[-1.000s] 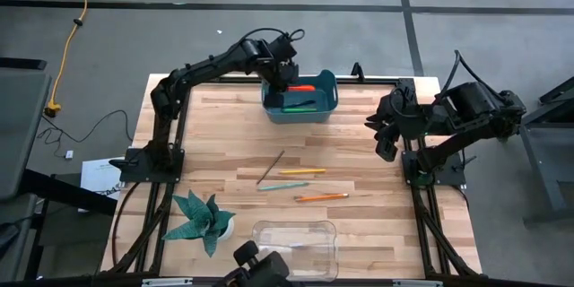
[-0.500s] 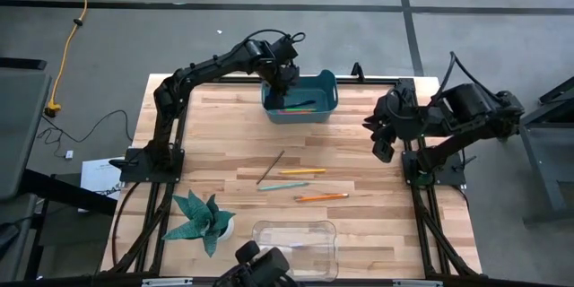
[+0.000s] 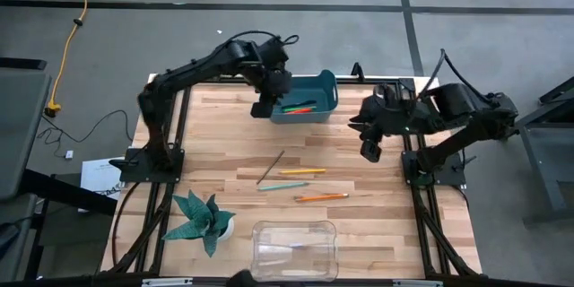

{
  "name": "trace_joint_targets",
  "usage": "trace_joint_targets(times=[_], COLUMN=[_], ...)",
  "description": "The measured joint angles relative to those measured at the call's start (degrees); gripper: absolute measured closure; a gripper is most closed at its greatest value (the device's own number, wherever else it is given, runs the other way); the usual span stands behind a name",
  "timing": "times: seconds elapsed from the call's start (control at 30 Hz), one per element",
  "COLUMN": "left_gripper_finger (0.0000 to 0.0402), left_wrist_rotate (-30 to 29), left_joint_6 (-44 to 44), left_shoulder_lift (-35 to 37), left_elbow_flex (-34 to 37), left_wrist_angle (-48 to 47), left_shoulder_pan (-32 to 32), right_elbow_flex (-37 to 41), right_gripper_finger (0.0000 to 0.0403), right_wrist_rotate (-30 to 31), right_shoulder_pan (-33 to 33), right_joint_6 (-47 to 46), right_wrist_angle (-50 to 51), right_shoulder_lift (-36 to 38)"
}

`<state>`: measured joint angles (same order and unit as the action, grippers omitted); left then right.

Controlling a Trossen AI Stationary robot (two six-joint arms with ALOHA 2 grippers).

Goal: Sort pens & pencils
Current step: Put the orange pencil into the transparent bin

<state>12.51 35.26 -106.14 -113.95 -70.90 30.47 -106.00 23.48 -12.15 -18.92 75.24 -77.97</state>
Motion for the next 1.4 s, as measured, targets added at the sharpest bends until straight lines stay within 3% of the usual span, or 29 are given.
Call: trace_joint_targets(times=[0.17, 0.33, 0.67, 0.87, 1.03, 1.27, 1.4], left_gripper_finger=[0.0298, 0.0298, 0.0298, 0.0298, 0.0298, 0.0298, 0.0298], left_wrist_rotate=[0.0, -3.1, -12.1, -15.2, -16.9, -11.9, -12.0], left_joint_6=[-4.3, -8.8, -14.6, -17.8, -21.5, -30.8, -35.2], left_shoulder_lift=[7.6, 14.0, 23.1, 29.8, 38.7, 53.4, 57.5], left_elbow_flex=[0.0, 0.0, 0.0, 2.4, 14.2, 40.1, 50.3], left_wrist_angle=[2.7, 3.0, 0.3, 0.4, 4.2, 20.2, 26.1], left_shoulder_pan=[-4.3, -8.4, -14.4, -14.8, -14.8, -15.6, -19.4], right_elbow_flex=[0.0, 0.0, 0.0, 0.0, 0.0, 0.1, 9.8], right_gripper_finger=[0.0352, 0.0352, 0.0352, 0.0352, 0.0352, 0.0352, 0.0352], right_wrist_rotate=[-10.4, -16.8, -25.8, -29.3, -30.7, -30.8, -31.3], right_shoulder_pan=[5.7, 9.1, 9.9, 9.9, 9.9, 9.0, 8.0], right_joint_6=[5.0, 8.6, 13.8, 15.5, 16.1, 15.4, 13.0], right_wrist_angle=[-2.7, -2.2, -4.6, -6.1, -6.8, -6.9, -14.0], right_shoulder_lift=[-2.2, -5.1, -12.3, -15.4, -15.8, -15.3, -12.5])
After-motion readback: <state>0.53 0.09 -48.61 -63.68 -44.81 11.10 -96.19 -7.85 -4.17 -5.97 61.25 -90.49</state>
